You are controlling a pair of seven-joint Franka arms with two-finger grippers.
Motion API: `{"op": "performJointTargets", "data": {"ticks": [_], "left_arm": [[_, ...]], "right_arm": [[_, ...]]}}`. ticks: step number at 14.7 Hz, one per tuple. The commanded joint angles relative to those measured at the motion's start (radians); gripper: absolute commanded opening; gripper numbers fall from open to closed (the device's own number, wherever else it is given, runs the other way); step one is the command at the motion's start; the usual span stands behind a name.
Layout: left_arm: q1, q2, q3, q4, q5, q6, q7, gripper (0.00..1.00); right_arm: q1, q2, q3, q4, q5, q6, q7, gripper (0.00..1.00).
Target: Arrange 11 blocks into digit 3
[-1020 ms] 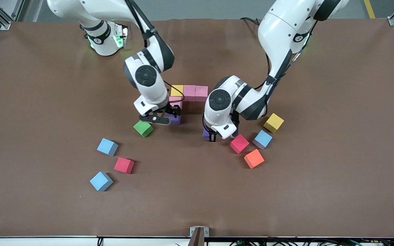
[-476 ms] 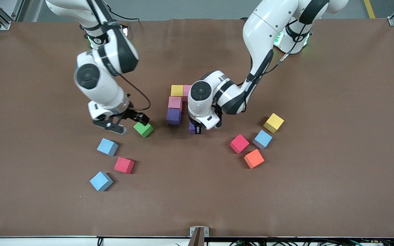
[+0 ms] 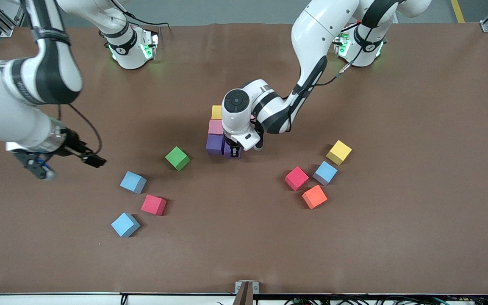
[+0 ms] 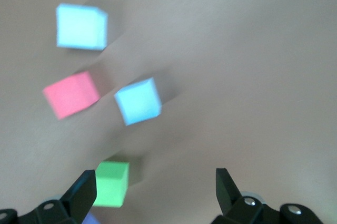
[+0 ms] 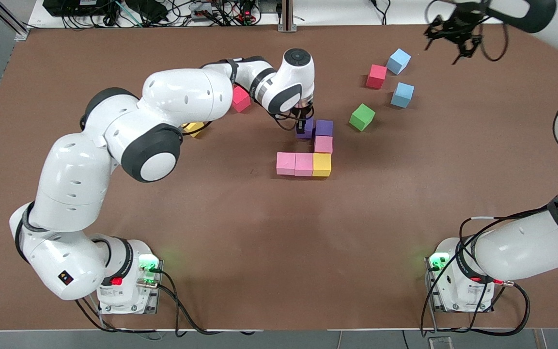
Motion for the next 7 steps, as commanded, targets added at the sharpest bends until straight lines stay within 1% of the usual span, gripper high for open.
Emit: {"op": "performJointTargets", "data": {"ticks": [1,4,6,7], "left_arm": [[-0.012,0.009,0.005,0.017,-0.023,0.006,-0.009,0.34],[-0.021,0.012,0.006,0.009,-0.034,0.004,-0.008,0.34],[-0.021,0.011,0.008,-0.003,-0.031,0.001,-0.008,0.35],[-0.020,0.009,0.008,-0.004,-0.023,-0.002,-0.002,0.45]], "right_arm": [[-0.035,0.000,0.023,0.008,-0.035,-0.013,0.015,1.00],[-0.052,-0.002,0.023,0.008,-0.066,-0.024,0.014,1.00],[-0.052,-0.010,0.023,0.020,-0.066,-0.059,0.014,1.00],[-0.052,-0.010,0.023,0.034,-0.066,-0.086,0.014,1.00]]}}
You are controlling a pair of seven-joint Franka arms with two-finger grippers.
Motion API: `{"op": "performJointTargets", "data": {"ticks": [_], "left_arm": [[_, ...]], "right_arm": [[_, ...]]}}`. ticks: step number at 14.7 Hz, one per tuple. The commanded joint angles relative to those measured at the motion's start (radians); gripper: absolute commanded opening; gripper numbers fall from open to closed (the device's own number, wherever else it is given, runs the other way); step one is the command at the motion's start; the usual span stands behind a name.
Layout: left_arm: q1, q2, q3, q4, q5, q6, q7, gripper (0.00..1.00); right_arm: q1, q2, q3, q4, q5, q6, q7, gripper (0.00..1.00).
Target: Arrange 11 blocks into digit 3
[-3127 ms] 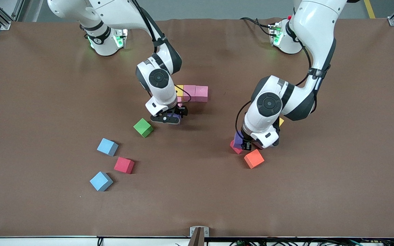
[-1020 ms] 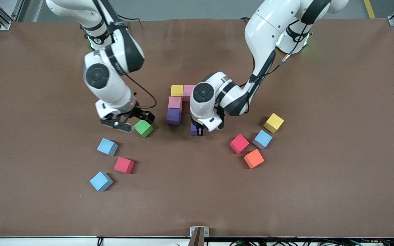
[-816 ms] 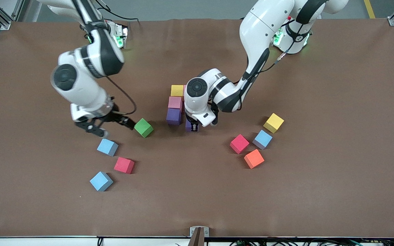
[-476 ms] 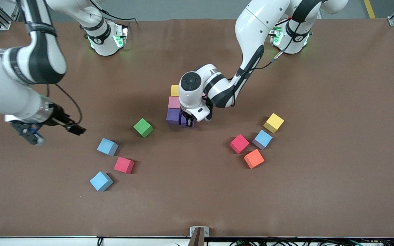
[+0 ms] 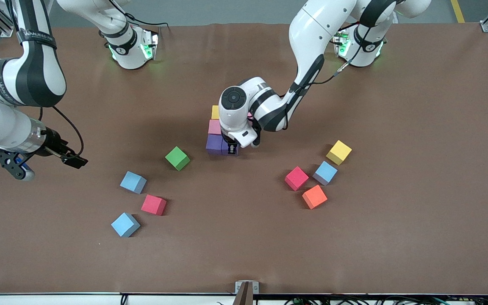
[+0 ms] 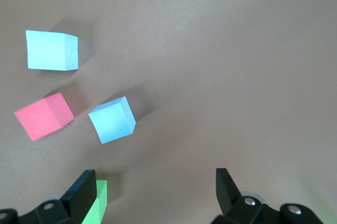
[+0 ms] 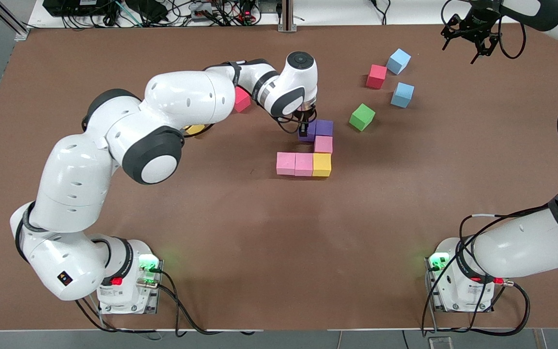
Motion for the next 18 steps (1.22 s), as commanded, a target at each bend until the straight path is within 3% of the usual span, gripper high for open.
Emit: {"op": "performJointTargets", "data": {"ticks": [1,2,5,10,14,18], "left_arm": [[-0.009,0.004,0.008,-0.010,-0.009,-0.004,0.008,0.75],[-0.009,0.000,0.009,-0.013,-0.009,-0.008,0.006,1.00],[-0.007,-0.026,0.011,-0.021,-0.008,-0.030,0.009,1.00],[0.002,-0.237,0.003,-0.163,-0.011,-0.114,0.092,1.00],[0.066,-0.342,0.003,-0.272,-0.014,-0.221,0.393,1.00],[0.175,-0.347,0.005,-0.300,-0.017,-0.206,0.687,1.00]], "right_arm": [[-0.021,-0.006,0.021,0.037,-0.016,-0.070,0.013,1.00],[-0.022,-0.003,0.021,0.040,-0.016,-0.073,0.017,1.00],[-0.059,-0.001,0.021,0.043,-0.011,-0.057,0.028,1.00],[-0.082,0.022,0.021,0.039,-0.011,-0.001,0.117,1.00],[-0.087,0.055,0.021,0.036,-0.007,0.031,0.119,1.00],[-0.090,0.060,0.021,0.036,-0.005,0.042,0.123,1.00]]}}
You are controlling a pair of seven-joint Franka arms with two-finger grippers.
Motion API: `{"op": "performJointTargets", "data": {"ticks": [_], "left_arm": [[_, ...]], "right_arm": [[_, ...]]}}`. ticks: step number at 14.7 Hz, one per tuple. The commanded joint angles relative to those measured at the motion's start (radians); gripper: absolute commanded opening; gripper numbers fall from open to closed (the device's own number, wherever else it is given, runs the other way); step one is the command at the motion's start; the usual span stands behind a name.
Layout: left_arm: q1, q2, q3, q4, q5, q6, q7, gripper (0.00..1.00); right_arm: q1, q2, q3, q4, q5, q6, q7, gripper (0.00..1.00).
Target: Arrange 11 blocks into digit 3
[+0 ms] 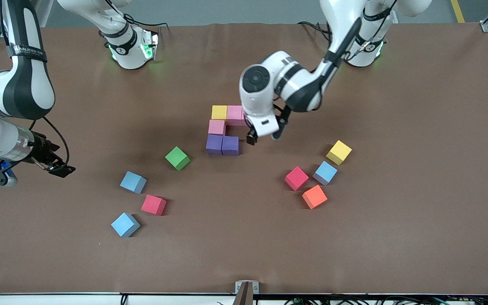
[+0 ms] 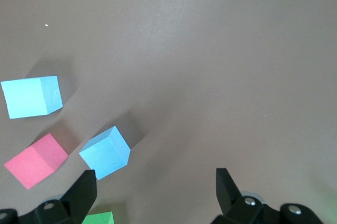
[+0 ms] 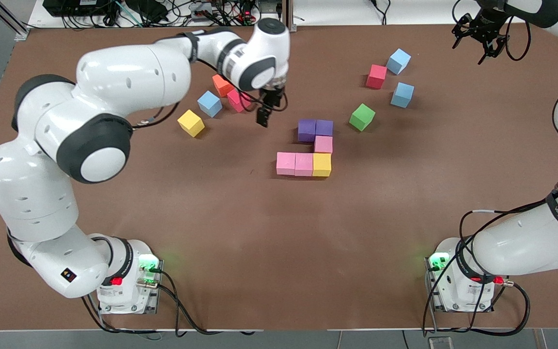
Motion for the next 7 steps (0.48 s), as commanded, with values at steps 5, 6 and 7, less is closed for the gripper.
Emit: {"op": "performJointTargets", "data": {"ticks": [5,6,7], "left_arm": [[0.157,-0.019,-0.001,-0.123,0.041,0.184,0.270,1.00],[0.183,-0.011,-0.002,-0.140,0.075,0.225,0.288,1.00],[0.203,0.001,-0.004,-0.154,0.098,0.259,0.328,1.00]], "right_arm": [[0.070,0.014,0.025,-0.030,-0.004,0.044,0.170,1.00],[0.076,0.014,0.025,-0.035,-0.004,0.061,0.208,1.00],[0.079,0.015,0.026,-0.035,-0.004,0.067,0.231,1.00]]}}
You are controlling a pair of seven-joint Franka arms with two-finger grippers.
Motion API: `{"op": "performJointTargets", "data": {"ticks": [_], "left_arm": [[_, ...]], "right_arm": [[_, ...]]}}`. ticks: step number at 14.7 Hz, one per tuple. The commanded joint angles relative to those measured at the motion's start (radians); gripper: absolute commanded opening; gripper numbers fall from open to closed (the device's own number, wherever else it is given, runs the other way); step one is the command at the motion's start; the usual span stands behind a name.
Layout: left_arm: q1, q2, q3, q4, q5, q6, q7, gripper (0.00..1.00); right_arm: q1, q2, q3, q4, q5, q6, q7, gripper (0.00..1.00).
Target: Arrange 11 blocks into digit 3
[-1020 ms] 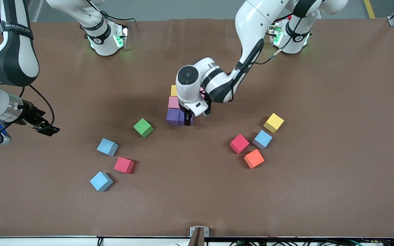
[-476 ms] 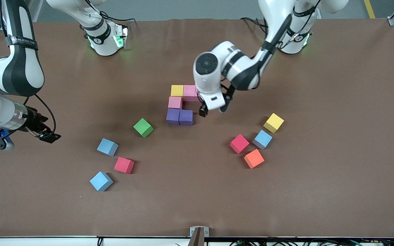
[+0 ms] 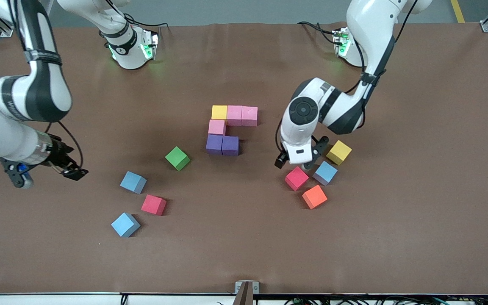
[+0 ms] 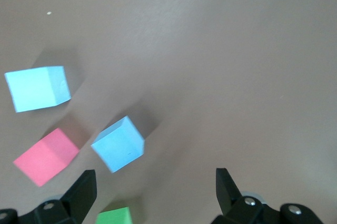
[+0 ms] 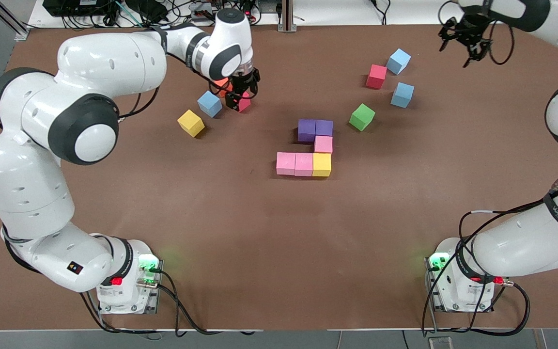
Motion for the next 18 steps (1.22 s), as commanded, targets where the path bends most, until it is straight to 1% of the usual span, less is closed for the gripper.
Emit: {"op": "performJointTargets", "data": {"ticks": [1,2,5,7,8,12,14,16,18], "left_arm": [[0.055,0.014,-0.007,-0.058,0.046,0.099,0.097,1.00],[0.070,0.031,-0.007,-0.055,0.046,0.118,0.129,1.00],[0.104,0.049,-0.007,-0.023,0.046,0.139,0.142,1.00],[0.107,0.065,-0.007,0.008,0.046,0.142,0.139,1.00],[0.108,0.071,-0.007,0.017,0.042,0.149,0.139,1.00],[0.105,0.117,-0.008,0.065,0.035,0.164,0.133,1.00],[0.102,0.134,-0.007,0.073,0.043,0.162,0.139,1.00],[0.102,0.161,-0.008,0.100,0.043,0.164,0.136,1.00],[0.093,0.175,-0.008,0.114,0.039,0.162,0.136,1.00]], "right_arm": [[0.015,-0.006,0.001,-0.025,-0.006,0.037,0.072,1.00],[0.015,-0.006,0.000,-0.033,-0.006,0.046,0.078,1.00],[0.015,-0.002,0.000,-0.045,-0.006,0.093,0.115,1.00],[0.009,0.024,0.001,-0.031,-0.003,0.144,0.230,1.00],[0.009,0.058,0.000,-0.014,-0.004,0.171,0.315,1.00],[0.014,0.178,0.004,0.114,0.006,0.179,0.583,1.00],[0.050,0.259,0.009,0.205,0.003,0.179,0.722,1.00],[0.087,0.357,0.010,0.304,0.005,0.169,0.828,1.00],[0.121,0.374,0.012,0.317,0.006,0.170,0.853,1.00]]}}
